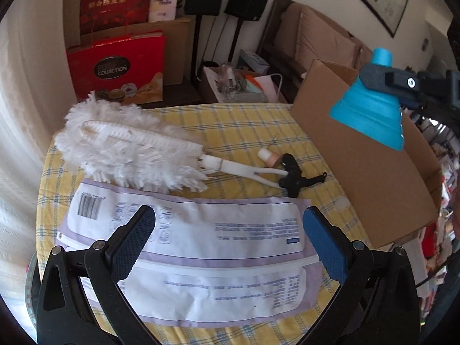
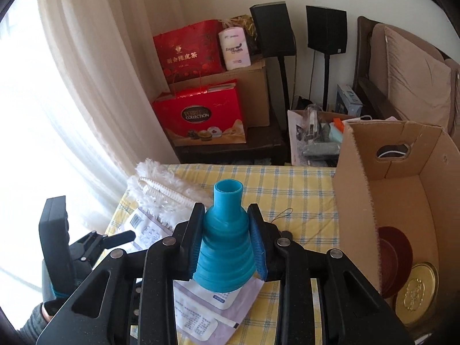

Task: Organize objects
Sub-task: 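Hold blue funnel up with right tool while left tool grasps small beige cork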

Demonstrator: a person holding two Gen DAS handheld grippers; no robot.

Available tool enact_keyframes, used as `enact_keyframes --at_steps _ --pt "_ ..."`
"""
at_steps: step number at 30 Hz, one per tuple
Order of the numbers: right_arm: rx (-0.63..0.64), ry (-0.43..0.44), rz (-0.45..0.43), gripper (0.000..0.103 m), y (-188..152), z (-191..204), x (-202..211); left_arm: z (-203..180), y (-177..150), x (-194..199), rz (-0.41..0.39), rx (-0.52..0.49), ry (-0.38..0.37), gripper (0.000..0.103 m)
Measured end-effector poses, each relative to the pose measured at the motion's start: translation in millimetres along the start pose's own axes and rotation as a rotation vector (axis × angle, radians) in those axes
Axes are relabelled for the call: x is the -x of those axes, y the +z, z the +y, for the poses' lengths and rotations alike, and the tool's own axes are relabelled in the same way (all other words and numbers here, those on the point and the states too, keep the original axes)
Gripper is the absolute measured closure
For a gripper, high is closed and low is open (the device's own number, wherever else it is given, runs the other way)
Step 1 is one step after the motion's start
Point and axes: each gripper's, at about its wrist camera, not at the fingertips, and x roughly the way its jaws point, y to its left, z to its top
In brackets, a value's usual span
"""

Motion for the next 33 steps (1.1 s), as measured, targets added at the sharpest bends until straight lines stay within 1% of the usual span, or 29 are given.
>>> enact_keyframes --at_steps 3,5,8,12,13,15,17,18,20,23,28,31,33 --pt "-0.005 -0.006 -0.020 0.073 2.8 -7.4 17.1 -22.1 3.0 -9.3 0.015 -0.050 -0.021 0.001" --pt "-0.011 -0.008 -0.031 0.073 4.0 -12.0 24.2 -32.5 7.1 -16.5 0.026 -0.063 -0.017 0.002" --pt "-0.015 -0.023 -0.048 0.073 4.3 -18.2 34.8 -37.1 20.4 -28.5 0.045 -0.043 -0.002 0.002" --pt "-0.026 -0.042 -0.068 0.073 4.8 -28.6 44.9 -35.2 44.0 -47.8 0.075 0.016 -0.014 0.004" --pt "-0.029 -0.045 -0.074 0.073 4.5 -32.7 49.3 -35.3 50.7 -54.3 0.086 0.026 -0.017 0.008" --pt "-0.038 -0.047 -0.081 0.073 4.1 -39.2 55.6 -35.6 62.0 -69.5 0.124 0.045 -0.028 0.013" --pt "-0.043 -0.050 -0.087 0.073 3.9 -44.4 60.9 -36.0 70.6 -86.0 0.171 0.070 -0.044 0.026" --pt "-0.048 -0.055 -0.092 0.073 3.5 -46.5 63.4 -36.9 73.5 -94.3 0.195 0.081 -0.050 0.030" --pt "-0.051 -0.058 -0.098 0.073 3.7 -51.2 68.6 -39.7 78.8 -111.4 0.237 0.086 -0.033 0.042" --pt "-0.053 -0.063 -0.105 0.073 3.5 -56.1 75.6 -42.6 83.5 -132.2 0.281 0.083 0.003 0.051" --pt "-0.055 -0.068 -0.113 0.073 2.9 -64.9 85.0 -43.5 84.0 -155.7 0.347 0.113 0.005 0.064" --pt "-0.055 -0.072 -0.117 0.073 2.2 -68.8 88.5 -49.1 81.8 -160.7 0.368 0.109 -0.006 0.064" --pt "-0.056 -0.073 -0.115 0.073 1.7 -71.8 90.2 -54.0 80.3 -164.4 0.379 0.094 0.003 0.064"
